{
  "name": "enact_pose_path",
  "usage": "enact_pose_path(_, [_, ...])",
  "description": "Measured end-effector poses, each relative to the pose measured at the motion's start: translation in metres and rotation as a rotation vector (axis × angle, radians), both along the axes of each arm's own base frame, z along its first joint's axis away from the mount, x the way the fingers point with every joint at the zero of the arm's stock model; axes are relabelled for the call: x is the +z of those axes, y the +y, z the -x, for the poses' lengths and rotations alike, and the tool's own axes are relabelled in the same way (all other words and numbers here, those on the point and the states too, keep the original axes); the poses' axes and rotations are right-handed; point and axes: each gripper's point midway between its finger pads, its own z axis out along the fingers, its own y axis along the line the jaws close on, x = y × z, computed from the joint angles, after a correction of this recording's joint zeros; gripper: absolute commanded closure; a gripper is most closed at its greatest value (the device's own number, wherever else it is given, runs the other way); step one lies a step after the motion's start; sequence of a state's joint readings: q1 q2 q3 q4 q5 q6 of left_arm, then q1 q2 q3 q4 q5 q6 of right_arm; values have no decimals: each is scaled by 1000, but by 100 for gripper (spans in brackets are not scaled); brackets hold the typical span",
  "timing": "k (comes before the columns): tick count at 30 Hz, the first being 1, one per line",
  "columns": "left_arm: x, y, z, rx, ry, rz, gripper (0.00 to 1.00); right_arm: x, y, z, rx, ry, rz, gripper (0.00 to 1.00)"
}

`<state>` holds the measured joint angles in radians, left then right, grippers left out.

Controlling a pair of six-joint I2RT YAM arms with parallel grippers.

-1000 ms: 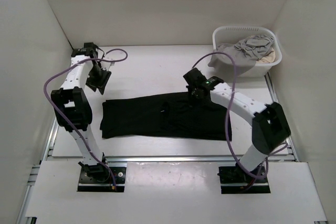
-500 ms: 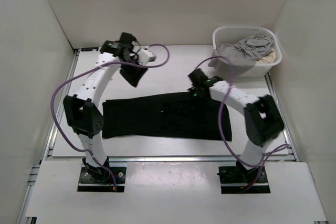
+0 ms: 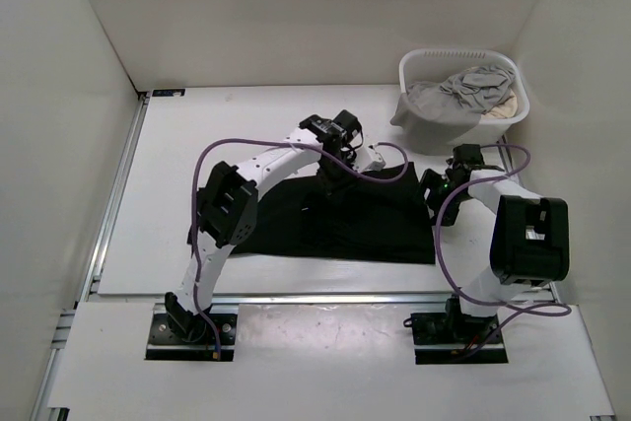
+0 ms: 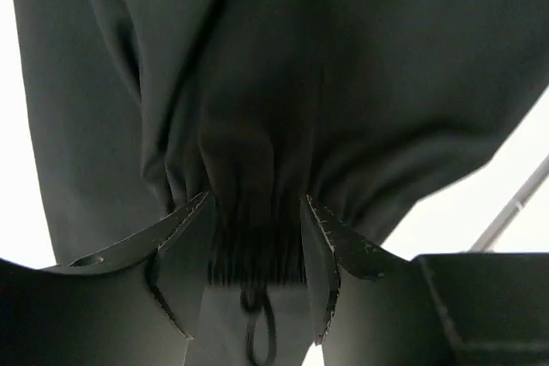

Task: Fold and stack the trousers
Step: Fold the trousers

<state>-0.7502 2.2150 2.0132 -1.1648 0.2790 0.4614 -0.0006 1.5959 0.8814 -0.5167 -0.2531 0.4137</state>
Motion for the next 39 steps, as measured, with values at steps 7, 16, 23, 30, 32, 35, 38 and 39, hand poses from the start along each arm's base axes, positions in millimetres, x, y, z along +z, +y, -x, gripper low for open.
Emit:
enact_pose_path(7, [-51,15,10,21,31,-74,49,2,-6,-8,-19,-23,-34,20])
enact_pose_path(16, [-63,27,21,21,36,-91,49,12,-21,-7,-9,-14,32,19])
enact_pose_path(23, [-63,26,21,20,37,-86,49,21,-26,-20,14,-58,57,17])
enact_pose_path(30, [-62,27,20,18,32,-89,49,-4,-11,-17,68,-3,10,70])
enact_pose_path(32, [-62,27,20,19,30,-89,49,-11,-5,-15,80,16,-18,81])
enact_pose_path(35, [-60,26,18,19,21,-89,47,-13,2,-15,85,20,-56,87])
enact_pose_path(38, [-60,26,16,16,12,-92,47,-14,6,-14,93,19,-83,100])
enact_pose_path(39, [-60,27,15,15,10,-93,47,-15,7,-14,95,21,-95,100])
